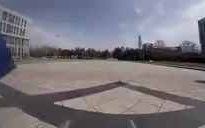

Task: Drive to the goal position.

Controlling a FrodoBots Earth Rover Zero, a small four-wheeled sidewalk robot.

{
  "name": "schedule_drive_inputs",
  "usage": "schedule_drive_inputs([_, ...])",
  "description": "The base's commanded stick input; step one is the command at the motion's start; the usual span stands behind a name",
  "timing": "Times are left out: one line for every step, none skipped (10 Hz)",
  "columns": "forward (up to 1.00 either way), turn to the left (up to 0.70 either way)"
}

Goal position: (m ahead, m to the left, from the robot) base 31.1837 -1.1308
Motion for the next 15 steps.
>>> schedule_drive_inputs([0.85,0.0])
schedule_drive_inputs([0.85,0.0])
schedule_drive_inputs([0.85,0.0])
schedule_drive_inputs([0.85,0.0])
schedule_drive_inputs([0.85,0.0])
schedule_drive_inputs([0.85,0.0])
schedule_drive_inputs([0.85,0.0])
schedule_drive_inputs([0.85,-0.08])
schedule_drive_inputs([0.85,-0.34])
schedule_drive_inputs([0.85,-0.34])
schedule_drive_inputs([0.85,-0.34])
schedule_drive_inputs([0.85,-0.34])
schedule_drive_inputs([0.85,-0.34])
schedule_drive_inputs([0.85,-0.34])
schedule_drive_inputs([0.85,-0.12])
